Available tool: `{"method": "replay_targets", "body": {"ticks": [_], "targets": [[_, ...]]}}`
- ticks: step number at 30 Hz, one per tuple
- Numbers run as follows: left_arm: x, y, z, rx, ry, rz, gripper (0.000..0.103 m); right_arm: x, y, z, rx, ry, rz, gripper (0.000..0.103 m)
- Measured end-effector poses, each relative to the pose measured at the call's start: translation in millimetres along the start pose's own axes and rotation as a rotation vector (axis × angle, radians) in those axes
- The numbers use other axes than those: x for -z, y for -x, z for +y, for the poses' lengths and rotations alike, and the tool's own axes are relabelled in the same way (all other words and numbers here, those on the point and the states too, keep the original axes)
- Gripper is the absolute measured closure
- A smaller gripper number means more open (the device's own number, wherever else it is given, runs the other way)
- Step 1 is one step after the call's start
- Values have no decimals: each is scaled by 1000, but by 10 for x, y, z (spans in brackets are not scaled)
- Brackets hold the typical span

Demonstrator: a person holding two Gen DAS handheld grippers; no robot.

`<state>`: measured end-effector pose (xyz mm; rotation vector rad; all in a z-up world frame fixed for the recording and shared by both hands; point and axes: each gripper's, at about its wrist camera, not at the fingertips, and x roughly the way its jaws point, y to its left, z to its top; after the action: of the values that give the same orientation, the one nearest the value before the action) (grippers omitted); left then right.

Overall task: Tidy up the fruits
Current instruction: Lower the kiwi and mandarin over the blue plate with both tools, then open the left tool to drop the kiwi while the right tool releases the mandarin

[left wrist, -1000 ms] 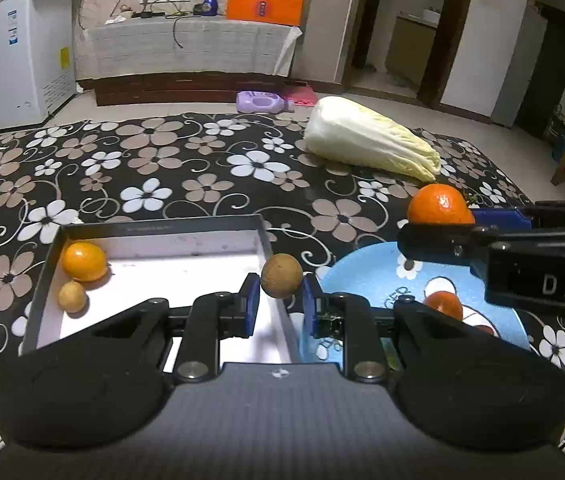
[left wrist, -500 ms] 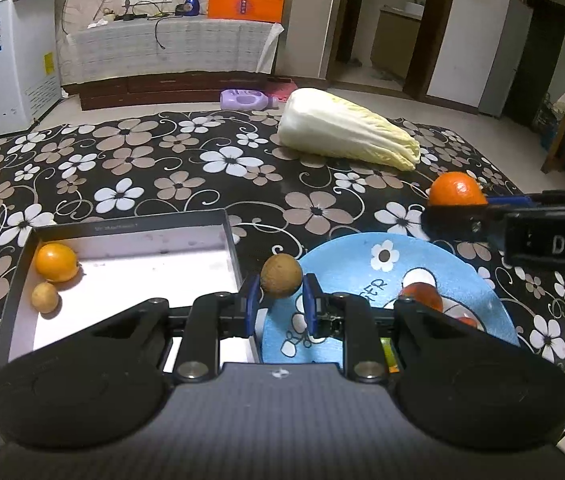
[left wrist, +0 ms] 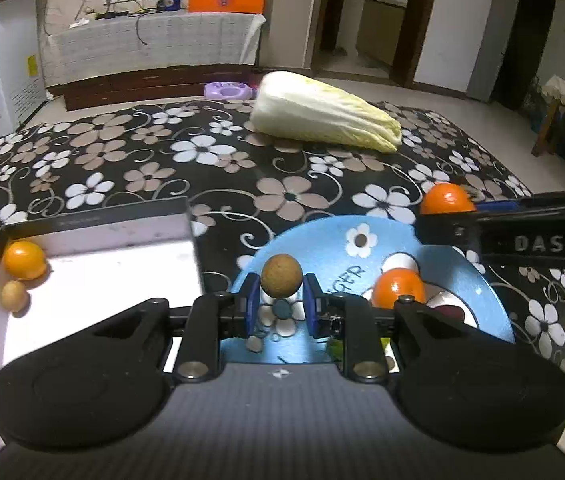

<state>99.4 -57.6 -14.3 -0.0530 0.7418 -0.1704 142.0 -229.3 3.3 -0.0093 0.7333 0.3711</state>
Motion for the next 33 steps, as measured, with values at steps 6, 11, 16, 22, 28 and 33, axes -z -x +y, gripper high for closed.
{"method": "replay_targets", "body": {"ticks": [6,11,16,22,28,33], "targets": [[-2,-141,-75,3,0,15,76,52,-104,-8,26,8,31,60],[-24,-176,-80,14,11,19,76,86,-148,-67,60,13,49,60],[-12,-194,-162,43,-30,41,76,101,-163,-98,59,5,52,60],[14,-164,-228,55,-57,42,75,99,-182,-74,46,-5,56,59],[14,-97,-201,60,-53,32,72,82,-205,-56,57,-13,56,58],[1,11,-148,61,-43,5,61,67,-225,43,52,16,46,50]]}}
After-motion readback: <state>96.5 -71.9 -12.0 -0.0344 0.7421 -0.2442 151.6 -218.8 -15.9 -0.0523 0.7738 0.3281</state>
